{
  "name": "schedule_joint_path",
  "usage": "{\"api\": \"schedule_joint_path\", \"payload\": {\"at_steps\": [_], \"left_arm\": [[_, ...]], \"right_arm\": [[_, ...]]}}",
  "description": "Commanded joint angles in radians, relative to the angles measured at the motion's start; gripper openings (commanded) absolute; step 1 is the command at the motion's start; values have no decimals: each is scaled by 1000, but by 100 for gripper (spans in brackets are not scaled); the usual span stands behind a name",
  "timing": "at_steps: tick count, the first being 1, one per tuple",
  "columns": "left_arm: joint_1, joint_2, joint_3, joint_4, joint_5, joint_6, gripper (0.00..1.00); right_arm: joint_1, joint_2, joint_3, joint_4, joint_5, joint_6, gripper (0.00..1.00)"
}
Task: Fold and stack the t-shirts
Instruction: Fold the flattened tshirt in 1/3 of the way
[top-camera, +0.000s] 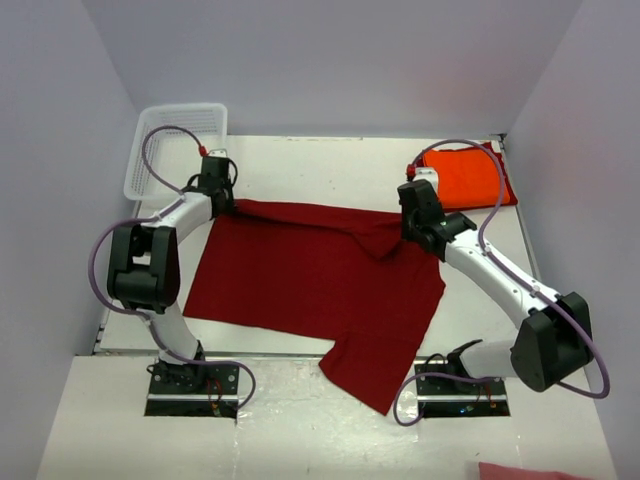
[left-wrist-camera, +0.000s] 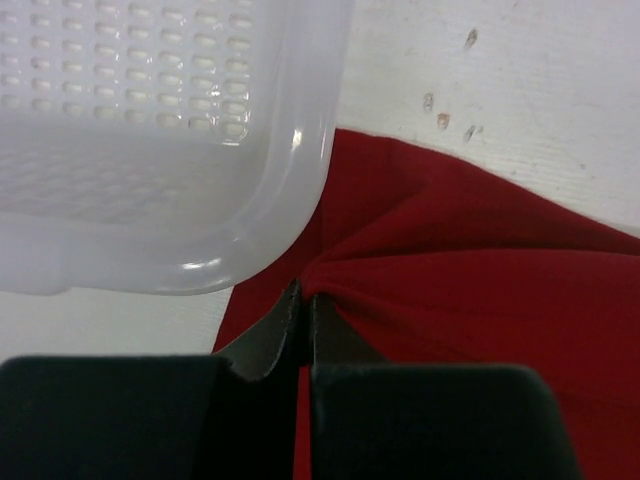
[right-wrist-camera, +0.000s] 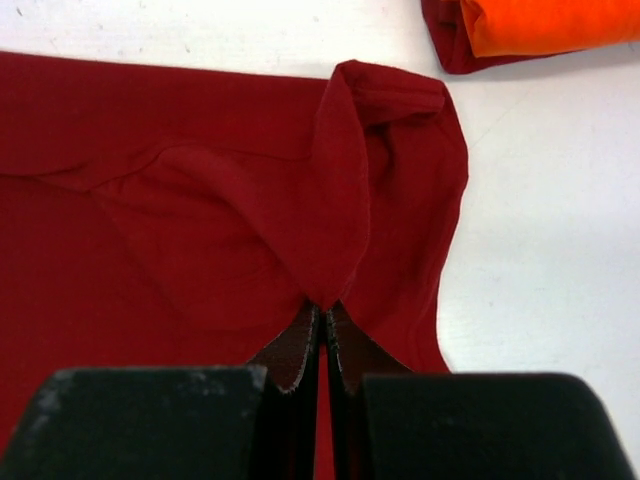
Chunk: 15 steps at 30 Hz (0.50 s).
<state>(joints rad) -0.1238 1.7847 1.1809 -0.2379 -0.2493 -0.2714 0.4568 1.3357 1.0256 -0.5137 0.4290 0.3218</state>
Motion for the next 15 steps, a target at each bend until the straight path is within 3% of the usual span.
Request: {"api": "schedule_joint_path", "payload": {"at_steps": [1,15], "left_arm": [[-19,48,33,-55,-96,-15,0],[-27,47,20,-66,-177,-28,0]], "right_arm": [[19,0,4,-28,37,57,0],[105,-30,10,-245,142,256,0]]}}
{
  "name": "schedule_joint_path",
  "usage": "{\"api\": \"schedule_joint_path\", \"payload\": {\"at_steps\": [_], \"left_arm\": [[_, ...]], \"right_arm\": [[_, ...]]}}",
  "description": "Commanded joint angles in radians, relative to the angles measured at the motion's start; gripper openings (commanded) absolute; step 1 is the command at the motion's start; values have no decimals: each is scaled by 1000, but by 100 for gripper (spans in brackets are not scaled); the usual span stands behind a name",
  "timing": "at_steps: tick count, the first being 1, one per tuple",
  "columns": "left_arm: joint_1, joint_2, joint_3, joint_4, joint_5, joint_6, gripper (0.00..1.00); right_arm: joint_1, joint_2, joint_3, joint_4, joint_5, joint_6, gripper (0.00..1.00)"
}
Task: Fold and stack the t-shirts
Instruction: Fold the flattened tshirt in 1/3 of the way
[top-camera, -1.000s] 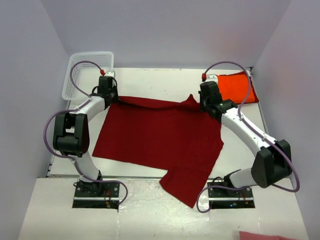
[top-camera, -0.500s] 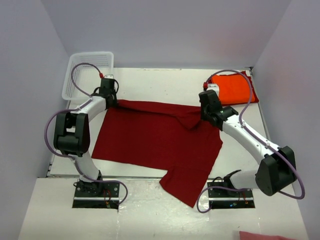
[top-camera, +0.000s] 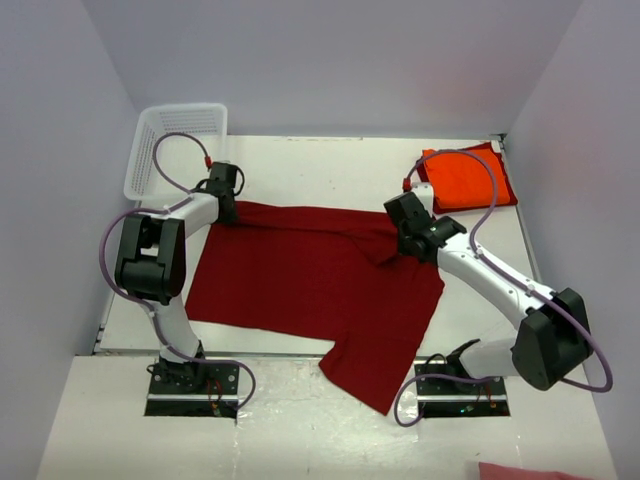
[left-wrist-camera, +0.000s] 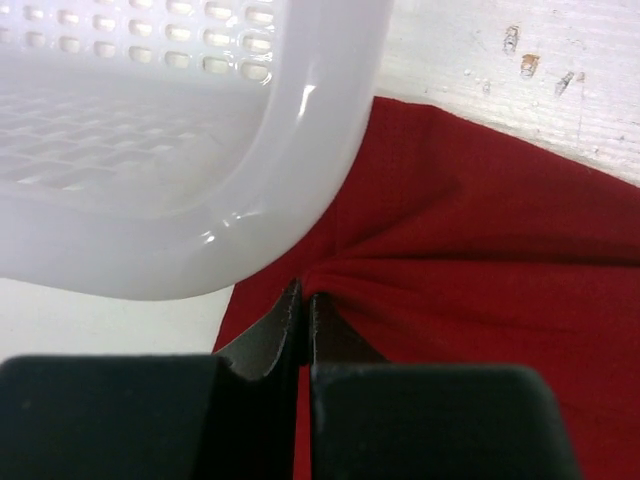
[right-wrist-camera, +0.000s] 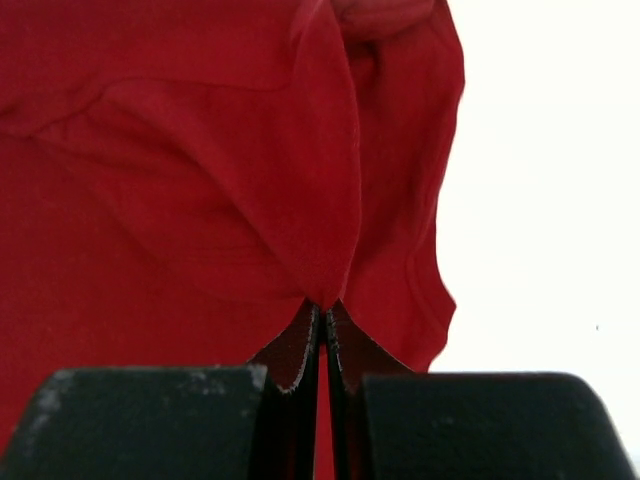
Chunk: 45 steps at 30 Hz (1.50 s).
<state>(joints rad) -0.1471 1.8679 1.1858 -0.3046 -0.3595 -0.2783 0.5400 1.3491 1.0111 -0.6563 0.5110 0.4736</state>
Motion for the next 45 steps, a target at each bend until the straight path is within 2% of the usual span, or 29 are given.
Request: {"api": "schedule_joint_path", "payload": {"at_steps": [1,6,10,25,32,39,42,43,45], "left_arm": [[-3,-35,17,-1,-65,-21,0],[-3,-9,31,-22,-87,-21,0],[-5,-18,32,-30,-88,-25,0],[-23,-227,-48,58,-128,-30,0],[-23,-136,-32,-4,-219,-45,0],[-25,-35,-34,-80,-239,-85,0],[-25,-50,-73,-59,-243,-102,12],[-25,-61,-81,-56,-240,-110,34],[-25,-75,-100,-45,-242,-125,52]], "right_arm": [[28,-50,30,-121,61,123,0],[83,-38,47,-224,90,252,0],[124,-22,37,-238,113,310,0],[143,-30,32,-272,153,335,0],[144,-38,40,-272,146,324,0],[155,-39,47,-289,118,332,0],[173,-27,46,-296,106,349,0],[187,-24,47,-304,113,364,0],[201,-7,49,-308,107,369,0]]}}
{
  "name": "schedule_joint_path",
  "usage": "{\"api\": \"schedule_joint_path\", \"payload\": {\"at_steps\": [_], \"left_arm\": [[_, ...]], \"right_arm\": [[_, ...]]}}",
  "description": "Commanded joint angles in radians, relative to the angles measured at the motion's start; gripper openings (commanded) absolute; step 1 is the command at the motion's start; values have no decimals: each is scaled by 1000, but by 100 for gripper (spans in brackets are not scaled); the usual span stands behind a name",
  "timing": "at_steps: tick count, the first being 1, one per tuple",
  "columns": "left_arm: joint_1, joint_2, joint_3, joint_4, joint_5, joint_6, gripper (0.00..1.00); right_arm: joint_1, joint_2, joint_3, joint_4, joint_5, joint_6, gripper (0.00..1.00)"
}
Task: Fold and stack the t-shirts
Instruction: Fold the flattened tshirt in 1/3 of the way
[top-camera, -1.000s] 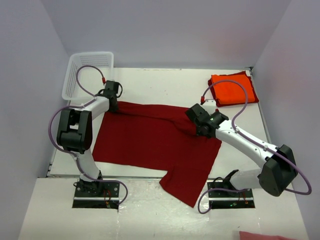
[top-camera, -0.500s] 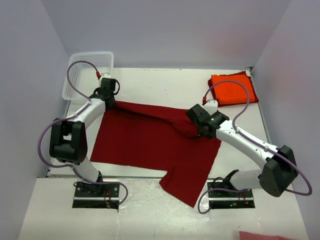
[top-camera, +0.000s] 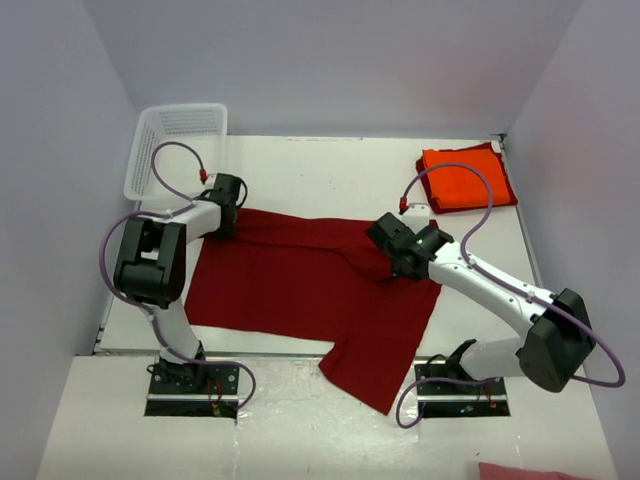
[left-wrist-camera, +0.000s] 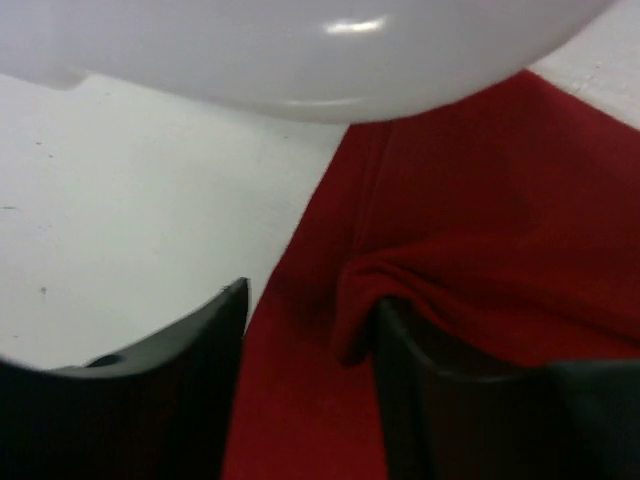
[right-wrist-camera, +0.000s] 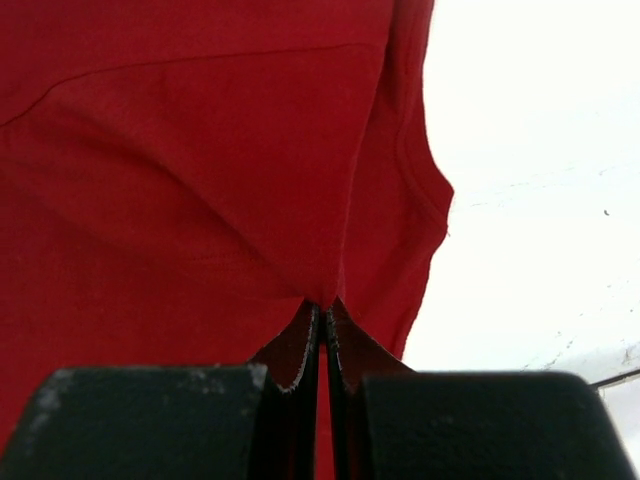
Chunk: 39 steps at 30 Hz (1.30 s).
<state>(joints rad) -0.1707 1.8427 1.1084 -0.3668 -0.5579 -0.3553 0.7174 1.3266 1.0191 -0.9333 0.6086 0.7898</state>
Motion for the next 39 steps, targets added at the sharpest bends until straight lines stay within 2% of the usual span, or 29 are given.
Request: {"api": "schedule_joint_path", "payload": {"at_steps": [1,5,11,16,25,26,28,29,31,32,34,35,36,38,39], "left_arm": [[-1,-65,-25,17,-51,-54,59],[-13,-150,-41,19,-121,-86,71],[-115,-367,-53,60,-237,-86,73],[-122,-376,-1,5,-220,-96,75],[-133,-378,13,42,-137,-60,74],[-135,-382,14,46,-123,-60,74],[-142,-399,13,55,-103,-47,74],[-147,-407,11,63,-102,-42,74],[-162,-427,11,72,-99,-39,74],[-176,-439,11,81,-99,-40,74],[-190,-448,14,91,-76,-45,74],[-194,-451,10,118,-56,-45,74],[-196,-448,7,133,-30,-44,75],[-196,-422,20,166,82,-16,75],[-196,-377,34,160,110,-8,75]], "right_arm": [[28,20,41,-38,16,63,0],[40,25,38,-45,16,75,0],[47,6,24,-58,11,98,0],[53,8,7,-85,2,132,0],[93,19,-111,-81,-58,247,1],[96,23,-117,-73,-75,247,7],[119,22,-120,-85,-34,275,34],[131,10,-111,-105,-8,294,60],[157,-7,-71,-124,35,290,77],[155,-21,-30,-108,46,237,90],[140,-15,39,-101,91,181,99],[120,-4,82,-93,105,142,99],[56,26,157,-78,99,53,99],[-31,49,202,23,41,-52,99],[-126,63,213,109,-33,-134,99]]}}
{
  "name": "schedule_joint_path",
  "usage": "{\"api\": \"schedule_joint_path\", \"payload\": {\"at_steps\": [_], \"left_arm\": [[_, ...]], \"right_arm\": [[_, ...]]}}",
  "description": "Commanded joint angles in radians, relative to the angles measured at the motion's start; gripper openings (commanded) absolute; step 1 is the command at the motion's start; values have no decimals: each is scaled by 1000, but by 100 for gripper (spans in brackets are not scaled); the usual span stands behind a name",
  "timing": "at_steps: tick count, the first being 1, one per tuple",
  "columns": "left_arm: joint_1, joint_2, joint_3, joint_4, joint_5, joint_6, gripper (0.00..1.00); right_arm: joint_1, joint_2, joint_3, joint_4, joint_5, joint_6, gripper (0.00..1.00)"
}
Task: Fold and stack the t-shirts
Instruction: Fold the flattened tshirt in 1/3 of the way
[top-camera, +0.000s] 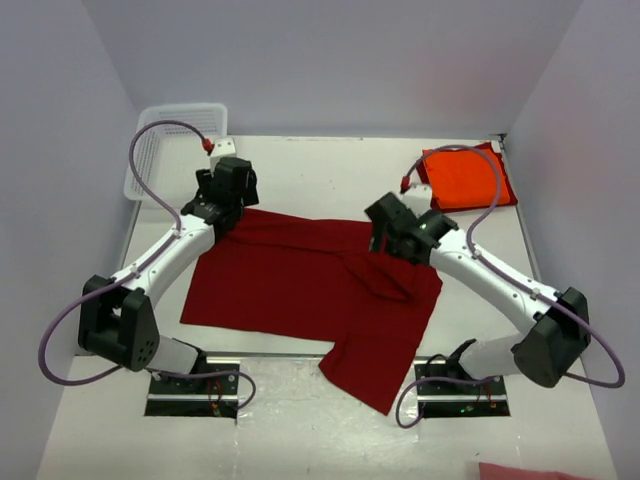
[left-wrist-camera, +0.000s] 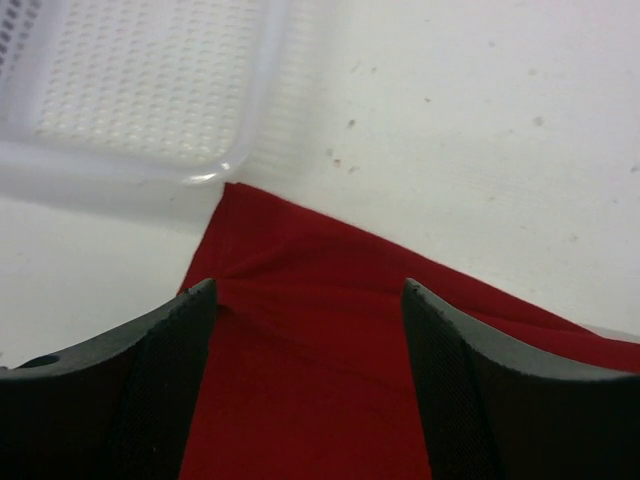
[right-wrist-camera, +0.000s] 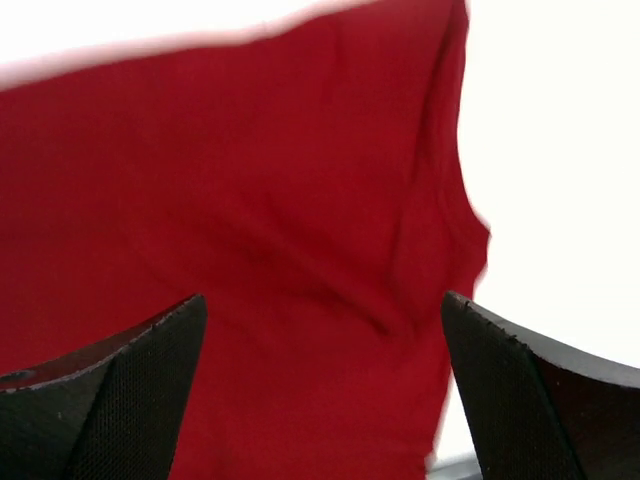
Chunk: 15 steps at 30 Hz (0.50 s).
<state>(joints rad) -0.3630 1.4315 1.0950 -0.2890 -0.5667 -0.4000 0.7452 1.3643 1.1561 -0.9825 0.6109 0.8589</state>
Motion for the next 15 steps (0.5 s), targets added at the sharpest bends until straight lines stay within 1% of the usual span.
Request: {"api": "schedule_joint_path", "payload": {"at_steps": [1,2,3,4,5,6,7,8,9,10,11,12,13,15], "left_arm": [[-4,55,58,71,193,44,75],[-4,78,77,67,211,58,73],[-4,108,81,65,229,61,68],[-4,116,78,71,288,56,63],[-4,121,59,106,318,58,57],[-4,127,52,117,339,50,45],[-4,132,43,137,434,35,24],[-4,132,39,152,435,29,24],[-5,141,36,165,486,21,11],[-5,145,36,172,510,10,5],[-7,152,32,185,540,1,2],[-5,164,31,195,559,3,0],[-5,168,35,195,559,3,0],[-5,181,39,194,559,10,0]], "right_arm": [[-197,38,82,186,-71,-237,98],[-270,53,102,202,-94,-257,93],[-305,68,106,255,-111,-309,92],[-334,115,112,274,-135,-337,90],[-401,149,152,274,-157,-353,82],[-437,182,166,277,-192,-357,69],[-492,244,191,281,-229,-379,48],[-513,275,203,281,-265,-379,45],[-529,304,215,280,-289,-392,46],[-538,330,224,281,-321,-400,53],[-549,375,238,286,-344,-414,69],[-552,390,241,291,-362,-429,74],[-561,410,241,292,-379,-428,81],[-575,421,231,306,-396,-428,84]]}}
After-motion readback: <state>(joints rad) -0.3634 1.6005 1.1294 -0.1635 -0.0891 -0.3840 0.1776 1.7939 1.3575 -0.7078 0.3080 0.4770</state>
